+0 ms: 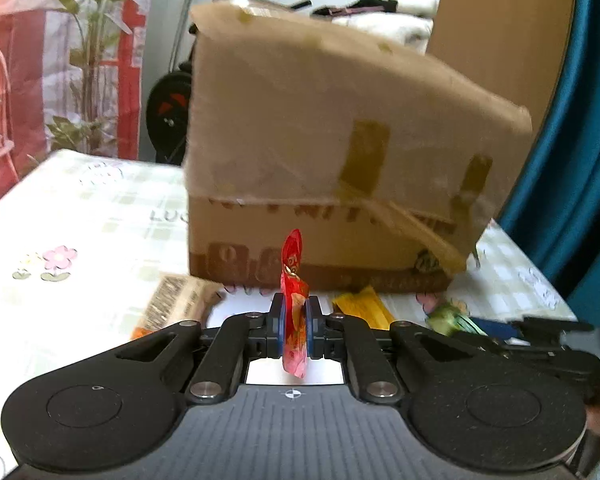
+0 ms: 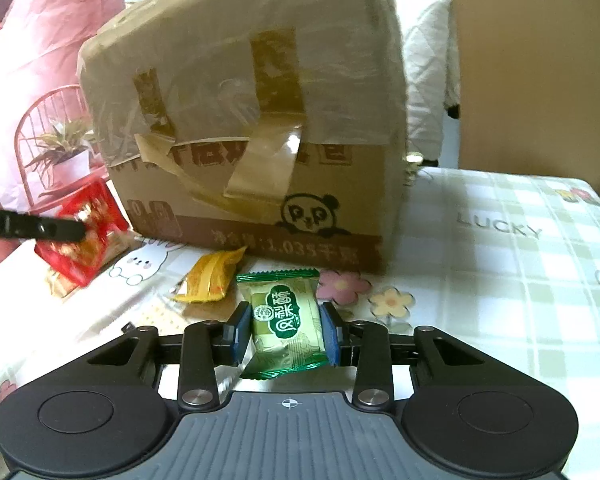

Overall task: Organize snacks
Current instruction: 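Lift the red packet and green candy over the box with both tools, then open both tools to drop the red packet and green candy into the box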

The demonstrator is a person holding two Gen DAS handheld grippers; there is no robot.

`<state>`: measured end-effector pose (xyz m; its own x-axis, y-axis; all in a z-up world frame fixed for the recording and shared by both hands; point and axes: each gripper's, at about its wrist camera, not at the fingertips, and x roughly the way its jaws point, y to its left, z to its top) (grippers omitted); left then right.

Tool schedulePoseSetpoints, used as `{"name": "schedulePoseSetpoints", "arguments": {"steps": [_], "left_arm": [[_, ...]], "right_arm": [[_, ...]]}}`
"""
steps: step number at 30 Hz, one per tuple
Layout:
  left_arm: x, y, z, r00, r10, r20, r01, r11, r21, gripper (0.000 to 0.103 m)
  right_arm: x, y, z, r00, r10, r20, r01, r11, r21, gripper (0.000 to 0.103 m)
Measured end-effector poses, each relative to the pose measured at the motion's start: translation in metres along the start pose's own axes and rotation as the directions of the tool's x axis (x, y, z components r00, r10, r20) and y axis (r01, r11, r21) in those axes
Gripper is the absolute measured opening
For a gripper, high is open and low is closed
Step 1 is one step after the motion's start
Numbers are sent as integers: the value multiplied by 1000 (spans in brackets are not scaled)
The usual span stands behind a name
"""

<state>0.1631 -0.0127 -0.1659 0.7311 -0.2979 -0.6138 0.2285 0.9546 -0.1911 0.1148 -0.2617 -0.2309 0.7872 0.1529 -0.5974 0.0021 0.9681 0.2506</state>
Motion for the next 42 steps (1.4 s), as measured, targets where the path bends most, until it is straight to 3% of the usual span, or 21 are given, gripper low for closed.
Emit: {"name": "schedulePoseSetpoints", "arguments": {"steps": [4, 8, 16, 19, 22, 30, 34, 36, 38, 40, 42], "left_arm": [[-12, 6, 9, 999, 16, 49, -15, 1000, -22, 10], [-31, 7, 29, 990, 30, 141, -29, 1000, -8, 10], [-65, -4, 95, 941, 0, 338, -8, 1000, 20, 10], [-61, -14, 124, 928, -27, 372, 11, 999, 45, 10], [-45, -22, 151, 925, -70, 373, 54, 997, 52, 10], [23, -34, 190, 961, -71, 267, 57, 997, 58, 10], [44, -28, 193, 978, -46, 201, 36, 998, 56, 12], [42, -22, 187, 982, -30, 189, 20, 998, 58, 13], [37, -16, 180, 983, -28, 182, 17, 998, 64, 23], [31, -12, 176, 984, -22, 176, 12, 998, 59, 39], [22, -9, 174, 984, -28, 175, 18, 998, 60, 43]], "right_arm": [[-27, -12, -1, 998, -28, 55, 23, 996, 83, 33], [-55, -15, 20, 988, -45, 146, 31, 995, 92, 33], [-95, 0, 111, 927, -10, 374, 10, 1000, 1, 33], [-90, 4, 147, 922, 5, 388, 12, 999, -41, 33], [-72, 10, 178, 928, 0, 373, 35, 996, -87, 33], [-12, 27, 215, 964, -96, 247, 125, 986, -106, 34], [3, 30, 212, 967, -145, 208, 168, 981, -94, 36], [0, 29, 207, 965, -149, 215, 169, 983, -77, 43], [-4, 29, 202, 965, -138, 222, 156, 986, -65, 51], [-10, 27, 198, 965, -136, 223, 154, 986, -65, 52], [-17, 28, 194, 965, -124, 229, 143, 987, -67, 52]]}}
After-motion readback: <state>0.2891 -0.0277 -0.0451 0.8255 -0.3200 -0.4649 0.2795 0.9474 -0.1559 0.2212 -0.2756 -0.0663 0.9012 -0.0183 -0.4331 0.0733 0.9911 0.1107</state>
